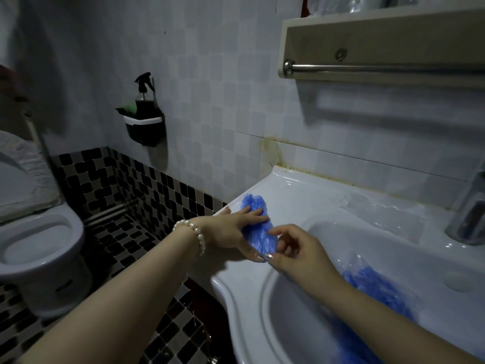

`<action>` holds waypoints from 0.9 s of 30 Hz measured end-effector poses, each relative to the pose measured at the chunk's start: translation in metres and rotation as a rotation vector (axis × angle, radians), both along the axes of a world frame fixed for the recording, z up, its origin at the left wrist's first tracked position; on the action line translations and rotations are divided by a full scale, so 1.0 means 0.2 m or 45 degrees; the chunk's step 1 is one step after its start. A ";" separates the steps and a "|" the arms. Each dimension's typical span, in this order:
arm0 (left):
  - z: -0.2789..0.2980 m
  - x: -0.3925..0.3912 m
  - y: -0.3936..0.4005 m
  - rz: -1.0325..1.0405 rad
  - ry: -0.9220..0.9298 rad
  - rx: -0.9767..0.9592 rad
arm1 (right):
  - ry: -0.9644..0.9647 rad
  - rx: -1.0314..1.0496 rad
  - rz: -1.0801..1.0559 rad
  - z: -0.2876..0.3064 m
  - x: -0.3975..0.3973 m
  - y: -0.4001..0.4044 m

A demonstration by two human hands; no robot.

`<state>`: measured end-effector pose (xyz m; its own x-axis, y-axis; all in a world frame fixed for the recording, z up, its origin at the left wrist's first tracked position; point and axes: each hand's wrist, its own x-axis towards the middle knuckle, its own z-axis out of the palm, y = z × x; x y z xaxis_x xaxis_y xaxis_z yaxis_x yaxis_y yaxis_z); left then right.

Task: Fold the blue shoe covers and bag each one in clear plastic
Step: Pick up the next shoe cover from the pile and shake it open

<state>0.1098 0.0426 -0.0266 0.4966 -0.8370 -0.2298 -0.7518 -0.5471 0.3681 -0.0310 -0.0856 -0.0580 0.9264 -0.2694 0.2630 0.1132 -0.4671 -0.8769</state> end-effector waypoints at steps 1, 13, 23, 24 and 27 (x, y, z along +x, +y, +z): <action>0.01 0.00 0.00 0.005 0.003 -0.002 | -0.062 -0.049 0.072 -0.01 -0.01 -0.02; 0.05 -0.05 0.00 0.098 0.287 -0.124 | 0.353 -0.784 -0.210 0.07 0.06 0.04; 0.00 -0.01 0.00 0.060 0.061 -0.067 | 0.088 -0.430 -0.145 0.04 0.02 0.04; 0.00 -0.01 0.00 0.058 0.064 -0.066 | 0.023 -0.354 -0.078 0.03 0.01 0.02; 0.00 0.00 -0.01 0.060 0.058 -0.068 | -0.041 -0.343 0.054 0.02 0.00 -0.03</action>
<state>0.1096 0.0405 -0.0266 0.5258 -0.8246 -0.2089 -0.7075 -0.5603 0.4308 -0.0304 -0.0915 -0.0530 0.9254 -0.1465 0.3496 0.1637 -0.6774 -0.7172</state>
